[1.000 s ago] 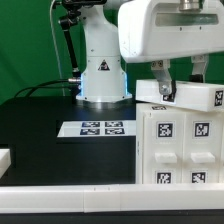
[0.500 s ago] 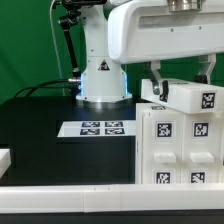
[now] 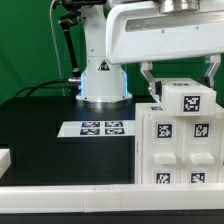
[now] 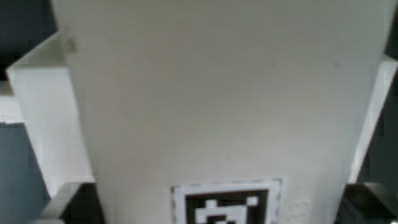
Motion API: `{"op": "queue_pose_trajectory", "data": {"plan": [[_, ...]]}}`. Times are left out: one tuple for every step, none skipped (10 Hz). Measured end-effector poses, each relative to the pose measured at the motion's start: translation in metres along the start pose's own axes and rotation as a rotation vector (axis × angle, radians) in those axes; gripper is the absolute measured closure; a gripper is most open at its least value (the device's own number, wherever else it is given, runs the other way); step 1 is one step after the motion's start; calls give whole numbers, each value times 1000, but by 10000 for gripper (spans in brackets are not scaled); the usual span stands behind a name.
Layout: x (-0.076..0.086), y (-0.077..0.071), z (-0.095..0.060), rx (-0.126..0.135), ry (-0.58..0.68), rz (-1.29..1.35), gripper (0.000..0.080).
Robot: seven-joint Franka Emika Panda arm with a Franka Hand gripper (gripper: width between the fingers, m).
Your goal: Assemble cabinet
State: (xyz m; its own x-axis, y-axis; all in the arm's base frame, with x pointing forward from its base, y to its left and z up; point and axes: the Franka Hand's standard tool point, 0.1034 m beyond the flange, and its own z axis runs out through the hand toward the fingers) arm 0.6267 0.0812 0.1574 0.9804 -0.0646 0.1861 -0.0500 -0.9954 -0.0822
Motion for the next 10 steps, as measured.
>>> {"op": "queue_pose_trajectory", "data": {"plan": [[0,0,0,0,0,93,240],[0,0,0,0,0,143,240],[0,0,0,1,0,231,240],[0,0,0,1,0,296,240],[0,0,0,1,0,374,240],[-1,0,0,2,4,477,240],[-2,1,0,3,12,597,240],[-1,2,0,7,22,659,240],[0,2,-1,14,28,749,240],[0,1,0,21,26,889,240]]}}
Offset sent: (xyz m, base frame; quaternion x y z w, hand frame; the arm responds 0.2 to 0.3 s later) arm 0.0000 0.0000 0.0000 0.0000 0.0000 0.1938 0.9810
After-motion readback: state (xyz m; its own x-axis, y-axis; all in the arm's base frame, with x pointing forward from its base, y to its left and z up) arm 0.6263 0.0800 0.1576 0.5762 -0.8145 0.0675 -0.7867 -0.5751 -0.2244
